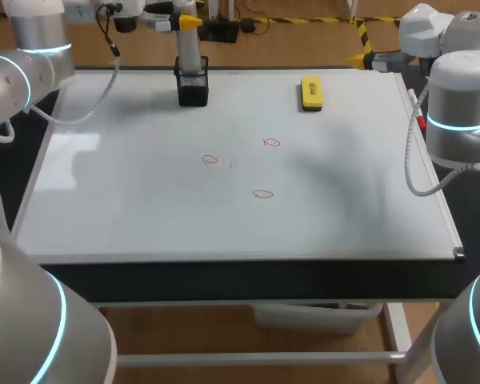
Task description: Pick up the inspection probe, press it on each red-marked spot on the whiteboard one by one, put down the probe, pick up the eraser, and wipe off all the red marks.
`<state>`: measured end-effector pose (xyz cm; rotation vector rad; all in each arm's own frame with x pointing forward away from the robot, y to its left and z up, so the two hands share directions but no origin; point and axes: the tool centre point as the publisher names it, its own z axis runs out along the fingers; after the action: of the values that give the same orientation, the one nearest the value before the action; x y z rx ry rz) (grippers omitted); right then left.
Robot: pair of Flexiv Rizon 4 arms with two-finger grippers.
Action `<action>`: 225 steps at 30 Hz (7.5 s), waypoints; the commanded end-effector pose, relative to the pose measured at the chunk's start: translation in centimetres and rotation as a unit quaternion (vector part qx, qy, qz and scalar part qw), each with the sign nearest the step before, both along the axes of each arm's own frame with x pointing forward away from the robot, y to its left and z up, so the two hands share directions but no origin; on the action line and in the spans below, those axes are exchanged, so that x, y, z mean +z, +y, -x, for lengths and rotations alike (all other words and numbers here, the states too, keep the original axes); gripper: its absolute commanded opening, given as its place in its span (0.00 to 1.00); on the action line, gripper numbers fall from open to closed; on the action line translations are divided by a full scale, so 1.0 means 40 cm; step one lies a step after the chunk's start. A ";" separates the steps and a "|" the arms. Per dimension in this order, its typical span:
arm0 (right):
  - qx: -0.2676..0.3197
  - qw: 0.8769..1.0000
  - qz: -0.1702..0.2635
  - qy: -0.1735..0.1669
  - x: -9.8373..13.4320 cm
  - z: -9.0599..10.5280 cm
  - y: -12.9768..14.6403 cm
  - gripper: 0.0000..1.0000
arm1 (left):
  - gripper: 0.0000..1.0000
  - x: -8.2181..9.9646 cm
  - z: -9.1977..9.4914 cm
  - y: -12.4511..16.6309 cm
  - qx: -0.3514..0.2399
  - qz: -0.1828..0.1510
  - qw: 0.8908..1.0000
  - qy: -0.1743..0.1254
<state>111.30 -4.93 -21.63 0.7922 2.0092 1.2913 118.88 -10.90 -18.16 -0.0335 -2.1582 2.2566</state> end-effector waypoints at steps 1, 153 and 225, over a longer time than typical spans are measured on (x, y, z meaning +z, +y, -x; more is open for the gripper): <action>0.000 1.000 0.000 0.001 0.000 -0.001 -0.001 1.00 | 0.00 0.028 -0.011 0.005 -0.009 -0.004 1.000 -0.001; 0.410 0.826 0.347 0.172 -0.193 -0.299 0.037 1.00 | 0.00 -0.083 0.152 0.428 0.090 -0.021 0.996 0.011; 0.713 0.504 0.480 -0.088 -0.318 -0.192 0.205 1.00 | 0.00 -0.083 0.152 0.428 0.090 -0.021 0.996 0.011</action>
<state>119.55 3.11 -34.82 -1.6937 2.5610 0.4409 113.00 6.33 -21.69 0.1905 -2.2750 2.2867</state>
